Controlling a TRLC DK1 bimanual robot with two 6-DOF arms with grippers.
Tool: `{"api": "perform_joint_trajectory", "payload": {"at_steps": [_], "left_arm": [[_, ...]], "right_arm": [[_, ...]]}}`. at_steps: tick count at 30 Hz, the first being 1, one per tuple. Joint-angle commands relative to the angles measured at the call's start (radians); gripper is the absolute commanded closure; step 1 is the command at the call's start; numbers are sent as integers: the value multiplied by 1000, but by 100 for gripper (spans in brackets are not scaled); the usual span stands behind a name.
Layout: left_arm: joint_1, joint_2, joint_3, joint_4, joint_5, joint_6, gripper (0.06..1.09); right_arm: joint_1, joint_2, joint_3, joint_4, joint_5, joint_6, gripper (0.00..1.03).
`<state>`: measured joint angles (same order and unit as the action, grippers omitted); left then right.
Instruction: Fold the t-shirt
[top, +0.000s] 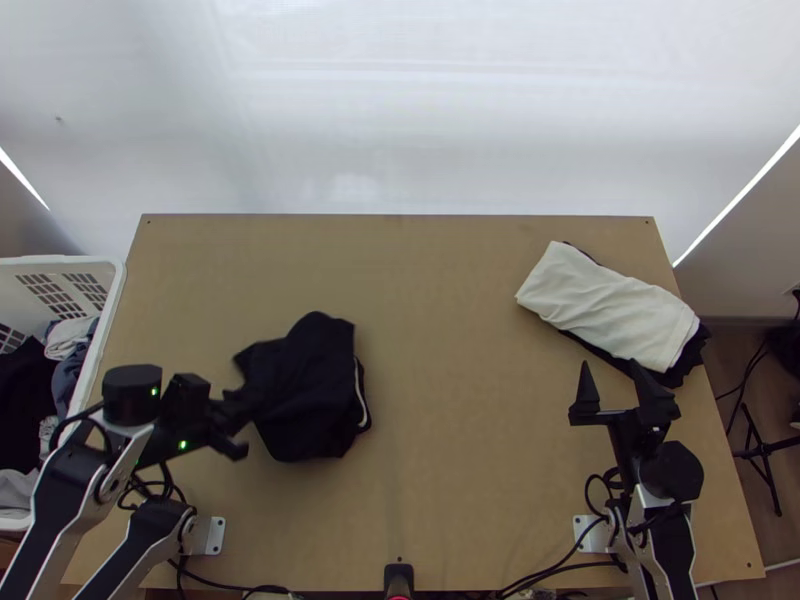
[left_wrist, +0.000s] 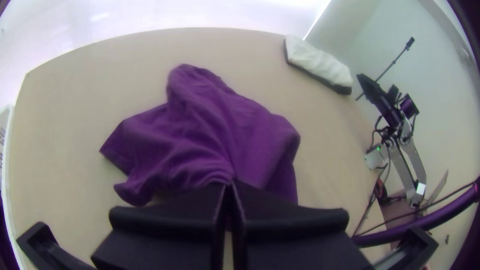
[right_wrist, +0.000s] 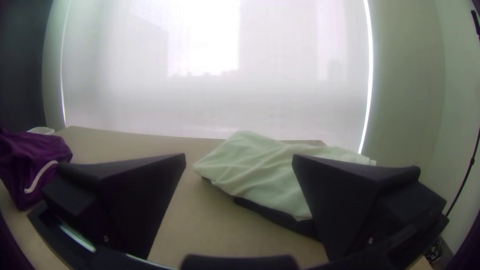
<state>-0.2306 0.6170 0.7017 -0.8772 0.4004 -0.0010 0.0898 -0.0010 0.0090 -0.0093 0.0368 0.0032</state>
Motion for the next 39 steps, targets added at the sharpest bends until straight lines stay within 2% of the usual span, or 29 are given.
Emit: {"api": "perform_joint_trajectory", "payload": {"at_steps": [1, 2, 4, 5, 7, 14, 17, 21, 25, 28, 34, 39], "left_arm": [[-151, -83, 51, -155, 8, -40, 105], [-148, -85, 50, -155, 6, -40, 95], [-151, -76, 44, -157, 6, -37, 51], [-148, -71, 45, -149, 3, -34, 33], [-136, -59, 48, -117, -14, -25, 9], [47, 13, 116, 153, -20, -34, 10], [192, 118, 197, 207, -26, -37, 10], [300, 271, 305, 161, -43, -42, 10], [386, 300, 355, 136, -58, -68, 10], [386, 342, 372, 101, -150, -77, 10], [382, 426, 409, 21, -265, -140, 10], [384, 443, 426, -19, -304, -169, 10]], "right_arm": [[1, -1, 0, 0, 0, 0, 4], [1, -1, 0, 0, 0, 0, 4], [1, 1, 0, 0, 0, 0, 4], [1, -1, 0, 0, 0, 0, 4], [1, -1, 0, 0, 0, 0, 4], [-1, -1, 0, 0, 0, 1, 4], [1, -1, 0, 0, 0, 0, 4], [1, -1, 0, 0, 0, 0, 4], [1, 1, 0, 0, 0, 1, 4], [-1, -1, 0, 0, 0, 0, 4], [1, -1, 0, 0, 0, 0, 4], [-1, -1, 0, 0, 0, 1, 4]]}}
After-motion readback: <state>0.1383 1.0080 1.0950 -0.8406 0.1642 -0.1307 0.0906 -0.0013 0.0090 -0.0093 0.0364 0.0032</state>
